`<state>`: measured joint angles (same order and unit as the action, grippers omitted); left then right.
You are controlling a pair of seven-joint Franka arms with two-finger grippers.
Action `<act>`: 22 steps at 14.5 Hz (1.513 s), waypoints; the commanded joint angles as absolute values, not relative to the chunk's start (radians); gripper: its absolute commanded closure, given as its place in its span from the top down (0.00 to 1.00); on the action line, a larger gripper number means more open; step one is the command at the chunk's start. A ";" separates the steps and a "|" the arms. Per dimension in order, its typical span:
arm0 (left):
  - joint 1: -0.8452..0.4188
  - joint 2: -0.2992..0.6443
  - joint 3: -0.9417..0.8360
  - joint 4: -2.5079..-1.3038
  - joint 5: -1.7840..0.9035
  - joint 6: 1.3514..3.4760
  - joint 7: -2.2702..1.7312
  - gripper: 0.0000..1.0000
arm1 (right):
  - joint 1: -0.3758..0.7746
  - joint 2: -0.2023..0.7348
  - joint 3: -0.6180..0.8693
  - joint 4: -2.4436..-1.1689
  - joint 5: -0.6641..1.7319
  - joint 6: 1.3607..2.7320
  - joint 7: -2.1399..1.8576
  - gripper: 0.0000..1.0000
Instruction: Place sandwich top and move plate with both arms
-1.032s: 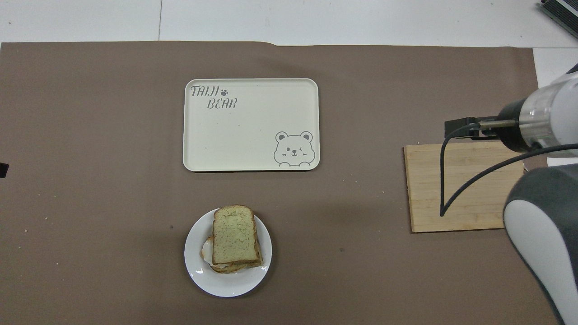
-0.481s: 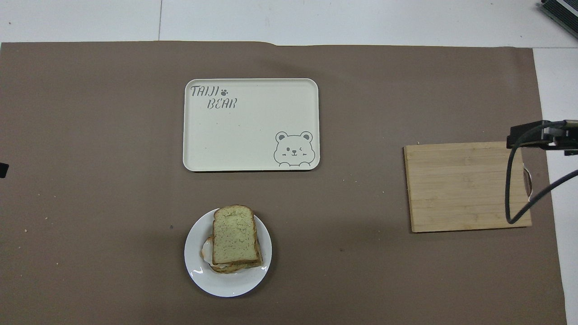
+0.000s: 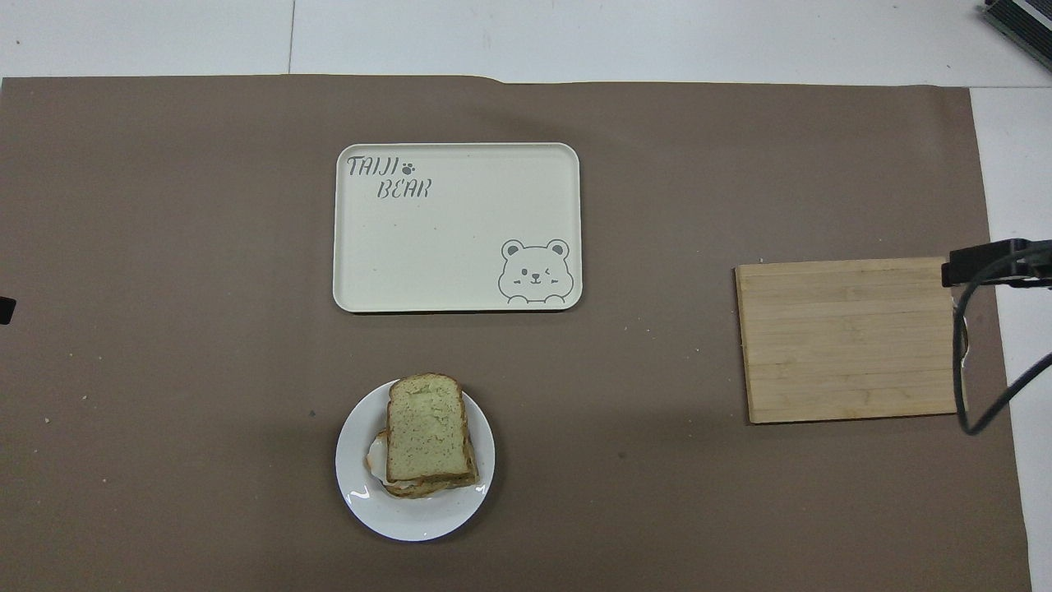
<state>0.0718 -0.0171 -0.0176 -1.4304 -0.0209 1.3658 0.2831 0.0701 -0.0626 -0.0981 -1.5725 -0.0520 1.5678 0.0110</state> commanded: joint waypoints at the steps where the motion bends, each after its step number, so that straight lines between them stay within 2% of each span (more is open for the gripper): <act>1: 0.089 -0.025 -0.031 -1.424 -0.015 1.348 0.295 1.00 | 0.077 -0.063 -0.115 -1.583 -0.040 1.574 -0.025 1.00; 8: 0.089 -0.023 -0.031 -1.424 -0.015 1.348 0.293 1.00 | 0.077 -0.091 -0.109 -1.621 -0.040 1.565 -0.028 1.00; 12: 0.089 -0.023 -0.031 -1.424 -0.015 1.348 0.293 1.00 | 0.078 -0.077 -0.100 -1.562 -0.040 1.448 -0.032 1.00; 16: 0.089 -0.023 -0.031 -1.424 -0.015 1.348 0.293 1.00 | 0.084 -0.104 -0.101 -1.609 -0.031 1.457 -0.017 1.00; 22: 0.089 -0.023 -0.031 -1.424 -0.015 1.348 0.293 1.00 | 0.083 -0.103 -0.101 -1.608 -0.029 1.474 -0.017 1.00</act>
